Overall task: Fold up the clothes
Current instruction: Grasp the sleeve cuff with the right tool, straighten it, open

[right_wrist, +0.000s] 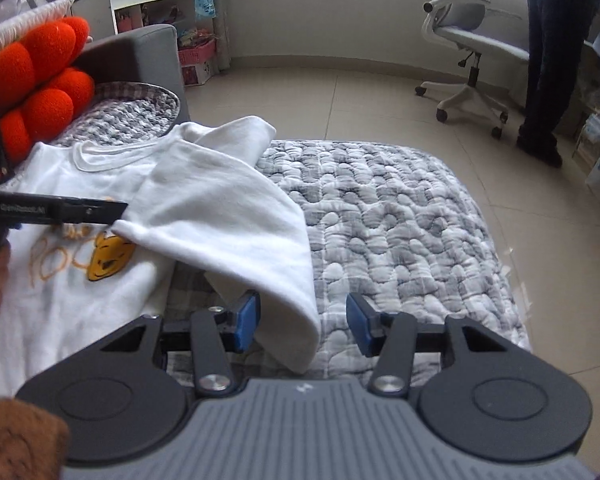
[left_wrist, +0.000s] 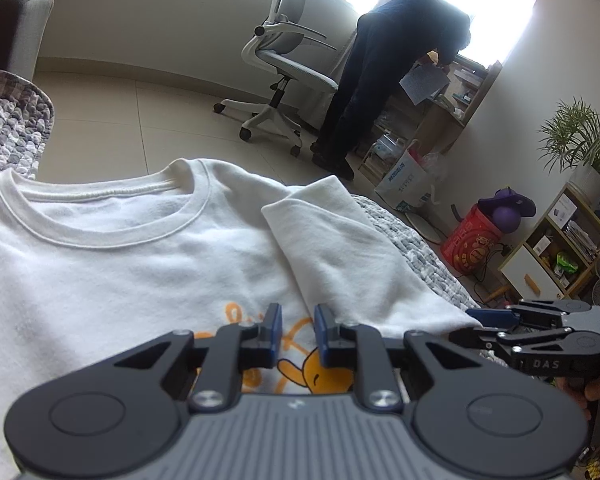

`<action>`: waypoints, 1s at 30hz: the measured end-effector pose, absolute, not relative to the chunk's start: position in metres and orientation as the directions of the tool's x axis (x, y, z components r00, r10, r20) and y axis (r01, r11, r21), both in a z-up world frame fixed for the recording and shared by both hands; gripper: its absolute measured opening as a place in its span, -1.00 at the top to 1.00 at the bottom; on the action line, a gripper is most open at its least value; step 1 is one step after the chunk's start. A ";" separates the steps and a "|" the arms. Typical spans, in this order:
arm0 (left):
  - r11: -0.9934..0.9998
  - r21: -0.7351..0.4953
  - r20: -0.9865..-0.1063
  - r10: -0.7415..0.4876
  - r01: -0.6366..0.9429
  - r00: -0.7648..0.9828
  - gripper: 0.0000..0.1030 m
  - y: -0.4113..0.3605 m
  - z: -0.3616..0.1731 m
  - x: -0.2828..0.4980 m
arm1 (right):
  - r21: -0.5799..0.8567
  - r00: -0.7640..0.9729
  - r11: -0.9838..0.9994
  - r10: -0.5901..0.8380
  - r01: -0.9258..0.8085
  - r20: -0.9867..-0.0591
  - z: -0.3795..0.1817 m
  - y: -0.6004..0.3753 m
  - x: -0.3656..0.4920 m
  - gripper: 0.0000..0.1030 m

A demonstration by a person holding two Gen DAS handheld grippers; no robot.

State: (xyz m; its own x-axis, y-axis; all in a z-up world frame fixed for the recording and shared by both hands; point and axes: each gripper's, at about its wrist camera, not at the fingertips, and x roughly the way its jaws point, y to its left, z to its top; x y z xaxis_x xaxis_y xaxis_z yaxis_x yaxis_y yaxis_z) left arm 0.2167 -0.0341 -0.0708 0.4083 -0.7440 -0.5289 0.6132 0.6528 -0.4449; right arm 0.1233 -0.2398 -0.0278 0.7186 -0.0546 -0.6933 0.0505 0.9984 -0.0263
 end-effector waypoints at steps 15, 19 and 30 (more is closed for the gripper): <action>0.650 -0.446 -0.527 -0.746 0.615 0.407 0.63 -0.031 -0.073 0.216 | -0.463 0.819 0.860 -0.416 0.213 -0.395 -0.002 -0.252 0.139 0.86; 0.650 -0.447 -0.527 -0.746 0.615 0.406 0.63 -0.031 -0.073 0.216 | -0.424 0.811 0.882 -0.397 0.207 -0.429 -0.007 -0.262 0.137 0.86; 0.650 -0.444 -0.529 -0.746 0.617 0.405 0.63 -0.032 -0.072 0.216 | -0.200 0.720 0.979 -0.122 -0.024 -0.683 -0.030 -0.246 0.132 0.71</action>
State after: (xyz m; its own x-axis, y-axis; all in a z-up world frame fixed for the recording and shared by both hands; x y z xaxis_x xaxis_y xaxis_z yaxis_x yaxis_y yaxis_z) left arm 0.2156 -0.0324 -0.0716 0.4048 -0.7460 -0.5288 0.6174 0.6496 -0.4437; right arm 0.1324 -0.2456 -0.0297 0.7203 -0.1219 -0.6828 -0.0239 0.9795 -0.2001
